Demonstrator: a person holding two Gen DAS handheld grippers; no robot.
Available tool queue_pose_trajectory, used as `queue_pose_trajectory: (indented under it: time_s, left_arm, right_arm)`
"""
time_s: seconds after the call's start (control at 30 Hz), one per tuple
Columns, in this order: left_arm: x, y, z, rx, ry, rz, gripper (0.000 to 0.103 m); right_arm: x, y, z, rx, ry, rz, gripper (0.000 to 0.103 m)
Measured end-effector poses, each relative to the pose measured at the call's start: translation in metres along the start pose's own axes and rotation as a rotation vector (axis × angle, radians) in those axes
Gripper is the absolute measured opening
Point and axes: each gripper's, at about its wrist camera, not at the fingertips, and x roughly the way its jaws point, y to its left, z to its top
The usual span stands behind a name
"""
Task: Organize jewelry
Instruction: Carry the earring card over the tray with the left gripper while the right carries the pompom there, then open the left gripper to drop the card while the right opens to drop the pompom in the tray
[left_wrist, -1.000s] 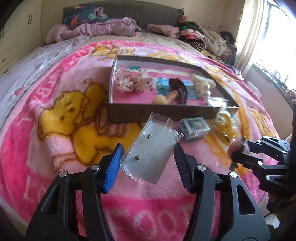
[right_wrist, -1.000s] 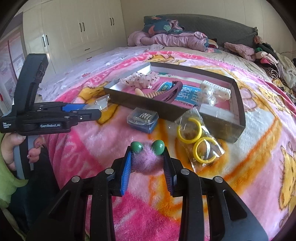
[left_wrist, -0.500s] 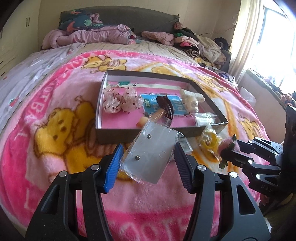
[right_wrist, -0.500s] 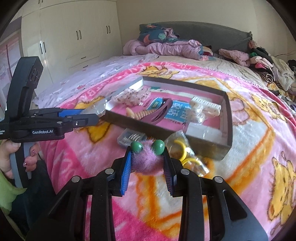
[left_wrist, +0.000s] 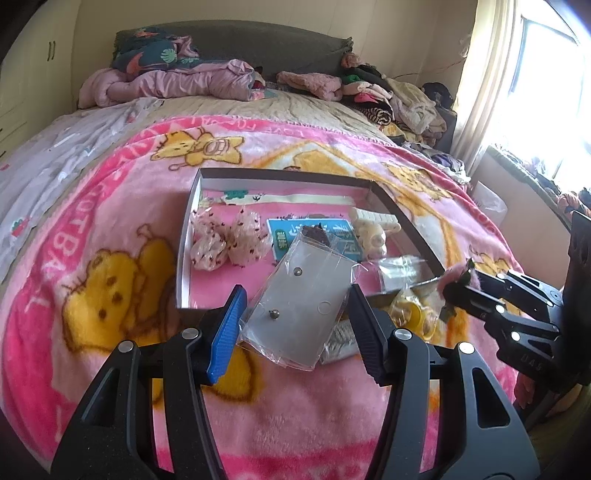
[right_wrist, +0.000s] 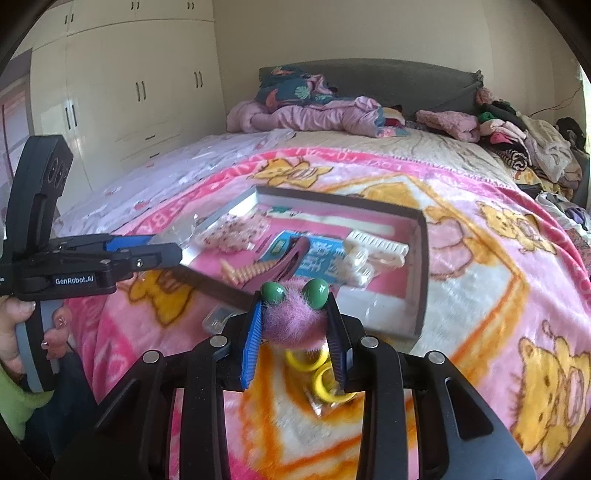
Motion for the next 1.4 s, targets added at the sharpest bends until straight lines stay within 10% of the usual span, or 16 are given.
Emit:
queue_pose_trajectory:
  time_s: [0.7, 1.4]
  left_arm:
    - [0.032, 0.001, 0.036, 0.022, -0.004, -0.015, 0.047]
    - [0.086, 0.035, 0.026, -0.008, 0.061, 0.054, 0.047]
  right_arm:
    - [0.011, -0.036, 0.028, 0.046, -0.041, -0.089, 0.030]
    - [0.086, -0.069, 0.018, 0.088, 0.095, -0.149, 0.030]
